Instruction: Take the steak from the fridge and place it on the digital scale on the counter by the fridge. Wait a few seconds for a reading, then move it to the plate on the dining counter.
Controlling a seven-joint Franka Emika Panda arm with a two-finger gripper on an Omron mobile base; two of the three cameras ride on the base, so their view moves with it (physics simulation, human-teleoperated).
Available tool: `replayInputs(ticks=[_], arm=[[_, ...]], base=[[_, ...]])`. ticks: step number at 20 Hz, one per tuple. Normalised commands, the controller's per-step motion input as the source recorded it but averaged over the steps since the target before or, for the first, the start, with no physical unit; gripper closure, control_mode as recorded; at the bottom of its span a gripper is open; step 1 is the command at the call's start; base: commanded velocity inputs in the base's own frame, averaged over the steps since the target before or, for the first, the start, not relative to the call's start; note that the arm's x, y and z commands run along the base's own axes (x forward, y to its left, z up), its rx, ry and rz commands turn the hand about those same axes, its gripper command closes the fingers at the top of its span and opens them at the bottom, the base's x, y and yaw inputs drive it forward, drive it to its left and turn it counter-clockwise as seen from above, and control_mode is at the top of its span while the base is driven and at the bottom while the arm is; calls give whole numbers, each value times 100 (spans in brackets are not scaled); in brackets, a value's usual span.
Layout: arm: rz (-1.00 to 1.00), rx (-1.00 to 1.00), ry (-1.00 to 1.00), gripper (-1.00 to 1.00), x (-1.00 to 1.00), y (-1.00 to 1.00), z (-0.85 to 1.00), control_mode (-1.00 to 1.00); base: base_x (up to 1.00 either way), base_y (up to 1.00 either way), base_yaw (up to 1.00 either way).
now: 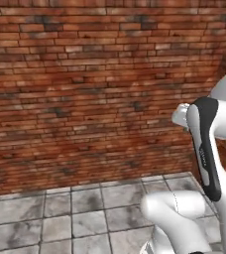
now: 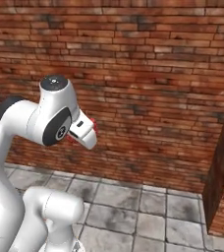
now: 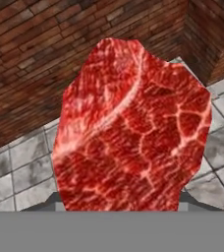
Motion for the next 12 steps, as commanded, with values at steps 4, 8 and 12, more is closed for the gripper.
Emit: replayInputs(ticks=[4,8,12], arm=[[0,0,0,100,0,0,0,100],[0,0,0,100,0,0,0,100],[0,0,0,100,0,0,0,100]], base=[[100,0,26],[100,1,50],[73,0,75]])
